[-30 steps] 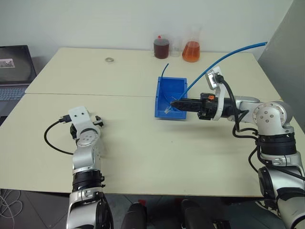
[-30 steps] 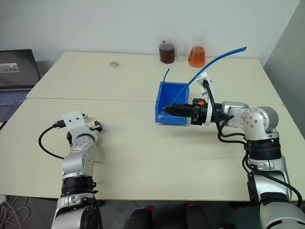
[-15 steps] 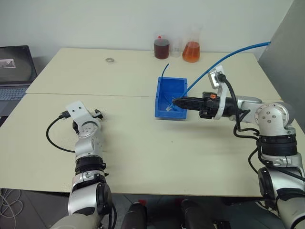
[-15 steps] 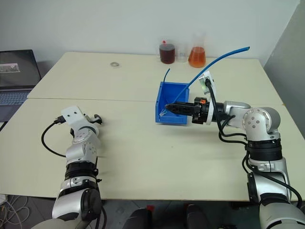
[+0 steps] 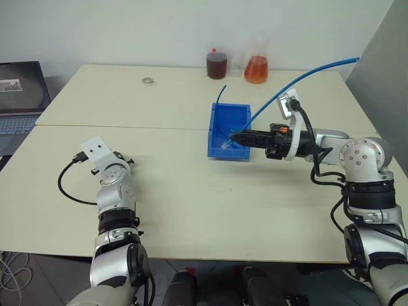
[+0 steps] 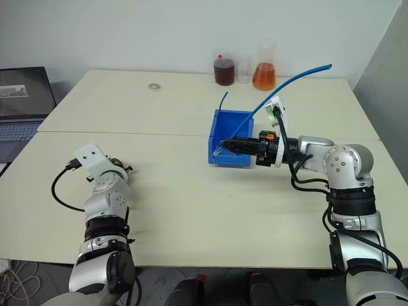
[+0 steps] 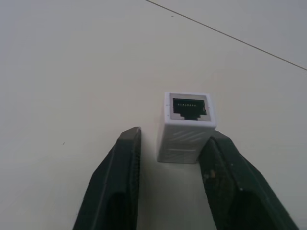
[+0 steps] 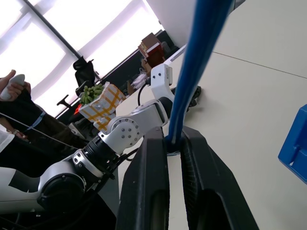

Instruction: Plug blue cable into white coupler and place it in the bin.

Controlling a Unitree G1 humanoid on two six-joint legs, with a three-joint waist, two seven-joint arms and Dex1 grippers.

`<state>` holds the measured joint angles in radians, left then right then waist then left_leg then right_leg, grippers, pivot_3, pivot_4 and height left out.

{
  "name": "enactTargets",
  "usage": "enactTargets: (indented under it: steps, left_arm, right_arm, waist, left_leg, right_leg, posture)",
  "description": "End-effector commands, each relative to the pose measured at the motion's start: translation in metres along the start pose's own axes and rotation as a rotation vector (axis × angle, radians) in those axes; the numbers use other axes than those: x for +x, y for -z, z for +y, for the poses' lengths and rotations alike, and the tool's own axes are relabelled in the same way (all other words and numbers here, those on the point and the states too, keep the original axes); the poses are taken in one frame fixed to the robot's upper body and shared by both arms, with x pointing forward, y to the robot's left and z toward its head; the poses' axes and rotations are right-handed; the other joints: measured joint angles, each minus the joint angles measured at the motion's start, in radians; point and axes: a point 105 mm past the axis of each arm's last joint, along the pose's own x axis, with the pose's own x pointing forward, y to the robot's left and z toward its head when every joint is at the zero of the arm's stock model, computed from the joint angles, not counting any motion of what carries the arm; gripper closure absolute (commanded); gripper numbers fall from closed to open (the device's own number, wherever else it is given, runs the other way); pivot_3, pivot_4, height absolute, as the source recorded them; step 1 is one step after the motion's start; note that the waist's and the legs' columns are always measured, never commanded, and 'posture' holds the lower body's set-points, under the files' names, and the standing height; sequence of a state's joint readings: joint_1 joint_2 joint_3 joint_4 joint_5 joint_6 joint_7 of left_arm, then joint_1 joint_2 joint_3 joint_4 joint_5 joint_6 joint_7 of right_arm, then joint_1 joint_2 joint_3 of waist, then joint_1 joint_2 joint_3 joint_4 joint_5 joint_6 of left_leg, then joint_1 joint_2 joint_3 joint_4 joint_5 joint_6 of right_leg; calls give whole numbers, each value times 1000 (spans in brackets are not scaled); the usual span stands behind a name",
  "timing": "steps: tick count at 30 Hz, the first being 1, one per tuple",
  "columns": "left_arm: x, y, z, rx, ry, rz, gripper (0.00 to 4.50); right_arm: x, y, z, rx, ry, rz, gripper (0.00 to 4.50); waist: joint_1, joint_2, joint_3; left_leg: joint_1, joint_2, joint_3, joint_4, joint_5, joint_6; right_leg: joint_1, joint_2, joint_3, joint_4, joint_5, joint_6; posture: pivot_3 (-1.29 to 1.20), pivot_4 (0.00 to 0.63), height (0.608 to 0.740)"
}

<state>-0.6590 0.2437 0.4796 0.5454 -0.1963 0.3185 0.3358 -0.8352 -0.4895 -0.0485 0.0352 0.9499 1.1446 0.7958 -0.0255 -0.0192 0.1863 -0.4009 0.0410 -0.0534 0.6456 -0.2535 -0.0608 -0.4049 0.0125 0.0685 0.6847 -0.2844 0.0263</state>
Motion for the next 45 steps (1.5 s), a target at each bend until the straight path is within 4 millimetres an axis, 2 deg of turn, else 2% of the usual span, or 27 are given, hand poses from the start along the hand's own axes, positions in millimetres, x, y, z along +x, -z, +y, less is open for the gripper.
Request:
enactTargets:
  steps: [1, 7, 8, 10, 12, 13, 15, 17, 19, 22, 24, 25, 29, 33, 39, 45]
  left_arm:
    - [-1, 14, -1, 0, 13, 51, 3684]
    - [-2, 14, -3, 16, 20, 54, 3713]
    - [-2, 12, -6, 54, 44, 47, 3713]
    - [-10, -1, -33, 203, 218, -24, 3713]
    - [-31, -2, -66, 411, 502, -59, 3713]
    - [-39, 2, -73, 476, 590, -58, 3713]
    - [-87, 8, -93, 572, 998, -58, 3713]
    - [-133, 14, -92, 605, 1313, 7, 3713]
    - [-166, 15, -82, 659, 1539, 48, 3713]
    - [-196, 16, -75, 675, 1755, 105, 3713]
    - [-207, 17, -81, 662, 1843, 100, 3713]
    - [-210, 20, -85, 668, 1878, 94, 3713]
    - [-207, 59, -87, 881, 1975, 91, 3713]
    - [-198, 79, -91, 971, 2012, 61, 3713]
    - [-187, 85, -94, 1002, 2010, 19, 3713]
    - [-183, 87, -96, 992, 2003, 10, 3713]
  right_arm:
    - [-2, -12, 5, -43, -13, -35, 4402]
    - [-2, -11, 6, -44, -13, -36, 4402]
    - [-2, -10, 6, -44, -12, -36, 4402]
    - [-3, -10, 7, -45, -11, -34, 4402]
    - [-4, -10, 8, -44, -11, -35, 4402]
    - [-4, -11, 9, -44, -12, -36, 4402]
    - [-5, -12, 12, -54, -14, -30, 4402]
    - [-8, -12, 13, -67, -10, -20, 4402]
    - [-10, -10, 11, -82, 7, -7, 4402]
    - [-11, -4, 10, -112, 17, 26, 4402]
    - [-10, 0, 9, -138, 19, 49, 4402]
    - [-10, 2, 9, -150, 18, 60, 4402]
    - [1, 20, 8, -275, 10, 139, 4402]
    - [12, 46, 11, -410, -31, 234, 4402]
    - [19, 77, 13, -574, -97, 352, 4402]
    - [27, 87, 11, -646, -114, 381, 4402]
  waist:
    - [0, 0, 0]
    - [0, 0, 0]
    - [0, 0, 0]
    - [0, 0, 0]
    - [0, 0, 0]
    - [1, 0, 0]
    - [-4, 0, 0]
    - [-7, 0, 0]
    - [-13, 1, 1]
    - [-17, 1, 1]
    - [-16, 2, 1]
    - [-16, 2, 1]
    - [-15, 2, 1]
    - [-12, 2, 1]
    - [-10, 2, 1]
    - [-7, 2, 1]
  left_leg:
    - [0, 0, 0, 0, 0, 0]
    - [0, 0, 0, 0, 0, 0]
    - [0, 0, 0, 0, 0, 0]
    - [0, 0, 0, 0, 0, 0]
    - [0, -1, -1, 0, 0, 0]
    - [0, -1, -1, 0, 0, -1]
    - [-1, -1, -1, 0, 1, -1]
    - [-1, -1, 0, -1, 2, -4]
    - [-1, 2, 1, -2, 2, -5]
    - [-1, 4, 0, -3, 0, -1]
    - [0, 4, 0, -3, 0, -1]
    - [1, 4, 0, -3, 0, 0]
    - [1, 3, 1, 0, 0, 0]
    - [0, 3, 1, -1, 0, 0]
    - [-1, 3, 1, -1, 0, 0]
    - [0, 3, 1, 1, 0, 0]
  right_leg:
    - [0, 0, 0, 0, 0, 0]
    - [0, 0, 0, 0, 0, 0]
    - [0, 0, 0, 0, 0, 0]
    - [0, 0, 0, 0, 0, 0]
    - [0, 0, -1, 1, 0, 0]
    - [0, 0, -1, 1, 0, 0]
    - [0, 0, -1, 0, 0, 0]
    - [-1, -1, 0, -1, 0, 0]
    - [-2, 0, 0, -3, -1, -1]
    - [-3, 3, 0, -1, -2, -3]
    - [-2, 4, 0, 0, -2, -3]
    - [-2, 4, 0, 0, -2, -3]
    - [-1, 4, 0, -2, -2, -2]
    - [-1, 4, 0, -2, -2, -2]
    - [-2, 4, 0, -2, -2, -2]
    - [-1, 4, 0, 0, -1, -2]
  posture:
    - [0, 150, 740]
    - [0, 150, 740]
    - [0, 150, 740]
    - [0, 150, 740]
    - [0, 150, 740]
    - [0, 150, 740]
    - [0, 150, 740]
    - [0, 150, 740]
    - [0, 150, 740]
    - [0, 150, 740]
    - [0, 150, 740]
    - [0, 150, 740]
    - [0, 150, 740]
    - [0, 150, 740]
    - [0, 150, 740]
    - [0, 150, 740]
